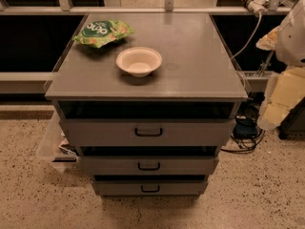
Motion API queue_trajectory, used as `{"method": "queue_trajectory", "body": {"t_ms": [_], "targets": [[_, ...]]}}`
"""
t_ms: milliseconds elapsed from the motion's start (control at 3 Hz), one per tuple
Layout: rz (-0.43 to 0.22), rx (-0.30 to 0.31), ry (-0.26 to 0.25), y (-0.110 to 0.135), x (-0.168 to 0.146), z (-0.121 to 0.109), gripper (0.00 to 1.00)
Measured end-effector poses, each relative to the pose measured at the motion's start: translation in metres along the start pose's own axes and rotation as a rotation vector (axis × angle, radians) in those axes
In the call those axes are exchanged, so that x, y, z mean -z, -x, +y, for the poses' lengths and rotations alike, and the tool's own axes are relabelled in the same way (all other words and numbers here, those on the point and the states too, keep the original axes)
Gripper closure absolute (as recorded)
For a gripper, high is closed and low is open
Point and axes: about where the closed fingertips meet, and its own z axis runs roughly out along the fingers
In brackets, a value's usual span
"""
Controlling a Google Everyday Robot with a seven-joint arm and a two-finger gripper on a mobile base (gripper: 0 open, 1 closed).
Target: Open bottom drawer
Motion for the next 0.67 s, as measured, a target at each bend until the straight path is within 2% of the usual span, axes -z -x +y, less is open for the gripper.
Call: {"method": "queue_trajectory", "body": {"t_ms": [333,667], "targets": [[-0.006,-0.004,-0.013,-0.001,0.000,0.000,0.00],[-0.077,0.013,-0.019,-0.008,-0.012,0.023,0.00]]}}
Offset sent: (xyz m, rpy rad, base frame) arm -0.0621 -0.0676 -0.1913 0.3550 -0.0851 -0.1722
